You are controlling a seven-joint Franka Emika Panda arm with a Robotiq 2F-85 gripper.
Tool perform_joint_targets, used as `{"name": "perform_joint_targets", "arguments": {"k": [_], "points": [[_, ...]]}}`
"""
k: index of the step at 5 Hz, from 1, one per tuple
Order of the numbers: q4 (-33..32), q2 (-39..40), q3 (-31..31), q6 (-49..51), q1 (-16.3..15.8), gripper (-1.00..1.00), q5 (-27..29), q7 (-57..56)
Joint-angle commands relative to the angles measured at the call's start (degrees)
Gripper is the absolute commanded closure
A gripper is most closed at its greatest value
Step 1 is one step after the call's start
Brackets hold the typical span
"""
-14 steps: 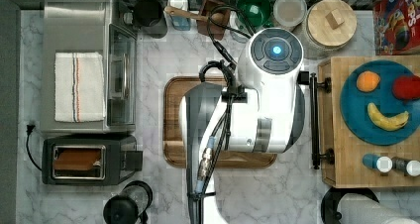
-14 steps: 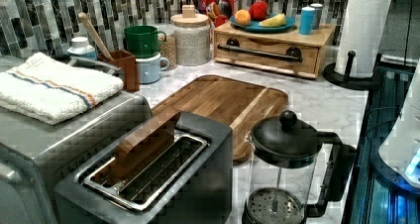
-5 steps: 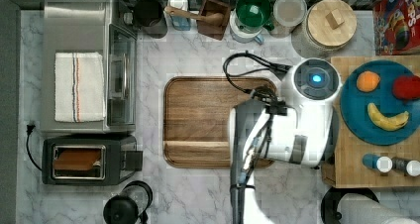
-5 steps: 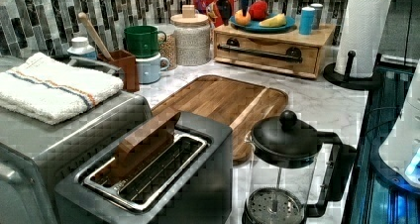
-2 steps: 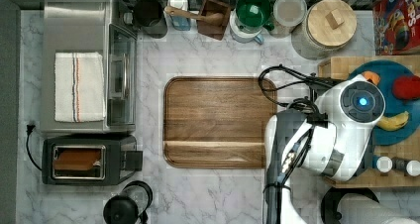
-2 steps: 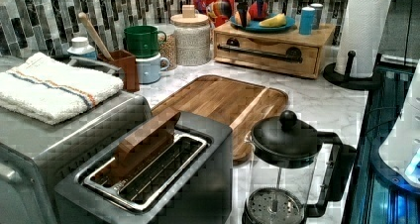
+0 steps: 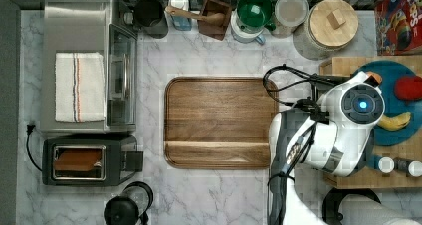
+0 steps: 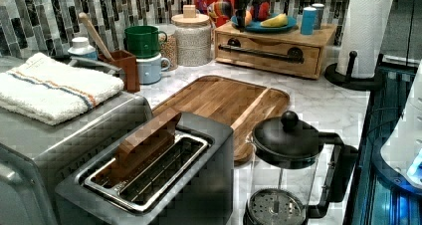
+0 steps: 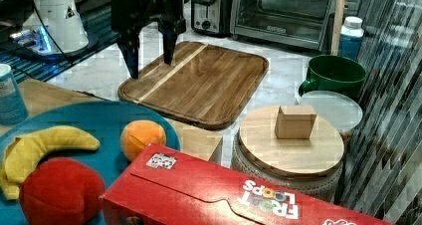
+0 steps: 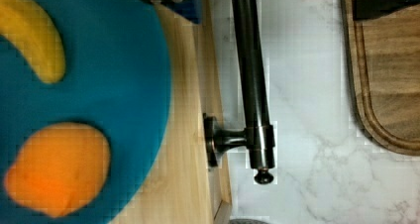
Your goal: Open the drawer.
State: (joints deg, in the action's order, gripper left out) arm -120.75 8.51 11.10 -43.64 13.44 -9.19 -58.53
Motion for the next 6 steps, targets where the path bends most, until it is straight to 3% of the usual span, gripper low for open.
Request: {"name": "perform_joint_targets", "arguments": {"k": [1,2,4,6], "points": [[-0.29,7.01,-0.50,-5.19,0.73,-1.00,1.18,-3.60],[-1.37,8.67,-0.36,-8.55,1.34,-1.00,1.59,-3.77],[0.50,8.29,-3.35,-1.84,1.06,-1.00,5.02,-7.71],[0.76,9.40,-7.29,-0.92,1.56,-1.00,13.47,-14.17]]}}
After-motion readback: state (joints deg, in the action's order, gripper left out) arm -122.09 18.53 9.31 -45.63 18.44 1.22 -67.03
